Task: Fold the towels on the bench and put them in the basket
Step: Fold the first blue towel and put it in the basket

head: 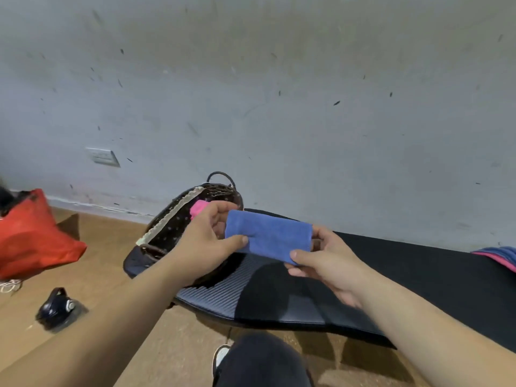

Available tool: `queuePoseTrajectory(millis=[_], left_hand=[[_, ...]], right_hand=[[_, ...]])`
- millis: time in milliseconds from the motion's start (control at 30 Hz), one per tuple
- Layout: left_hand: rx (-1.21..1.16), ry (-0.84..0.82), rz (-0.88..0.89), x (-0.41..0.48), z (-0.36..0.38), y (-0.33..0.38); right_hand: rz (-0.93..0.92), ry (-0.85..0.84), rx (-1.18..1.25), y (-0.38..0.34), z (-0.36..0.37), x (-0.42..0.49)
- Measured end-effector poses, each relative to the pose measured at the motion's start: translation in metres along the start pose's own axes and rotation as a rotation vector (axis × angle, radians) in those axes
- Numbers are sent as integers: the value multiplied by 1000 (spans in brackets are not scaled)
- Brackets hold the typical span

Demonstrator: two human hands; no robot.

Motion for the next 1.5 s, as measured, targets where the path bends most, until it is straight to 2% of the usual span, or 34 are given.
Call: queuePoseTrajectory(millis=[100,200,300,367,467,600,700,800,933,1067,1100,1167,1233,1367,1500], left_hand=[[209,125,-32,3,-43,0],[374,247,-61,10,-91,-2],[627,254,-160,20,-125,-9],[708,204,-211,29,-132,-20],[627,164,-240,47,-135,-40],[333,192,-313,74,-148,-76],[234,103,-455,88,-142,-117],[466,-17,-537,105,-125,-140],[694,9,-536,128,-116,-145],[961,-23,-668,128,-103,-144],[1073,-7,-650,127,-100,-138],[1260,8,-505,129,-88,-123],[1240,-42,-423,131,-72,-119],[1104,-318,-465,134,-48,-158],[1082,-371,-476,134,-49,-178]], right_hand=[[-8,82,-203,-20,30,42],[19,93,-326,-37,57,82],[42,76,-266,-49,76,112],[51,45,-255,-54,85,123],[52,-24,-321,-57,90,130],[60,-42,-341,-57,79,134],[69,-37,-302,-55,69,138],[76,-58,-293,-50,64,143],[82,-66,-288,-43,60,148],[92,-87,-298,-36,61,152],[93,-91,-304,-35,61,152],[91,-96,-308,-32,63,152],[94,-104,-297,-30,64,151],[114,-117,-302,-26,66,146],[112,-135,-315,-27,61,137]])
Point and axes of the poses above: each hand's wrist, its own x-axis towards the middle knuckle, its own z-axis out of the palm, y = z × x, the point moved 6 cm from there along x, towards the middle knuckle, and after that the axes turned 14 degrees about -y, right-handed, at the moved point
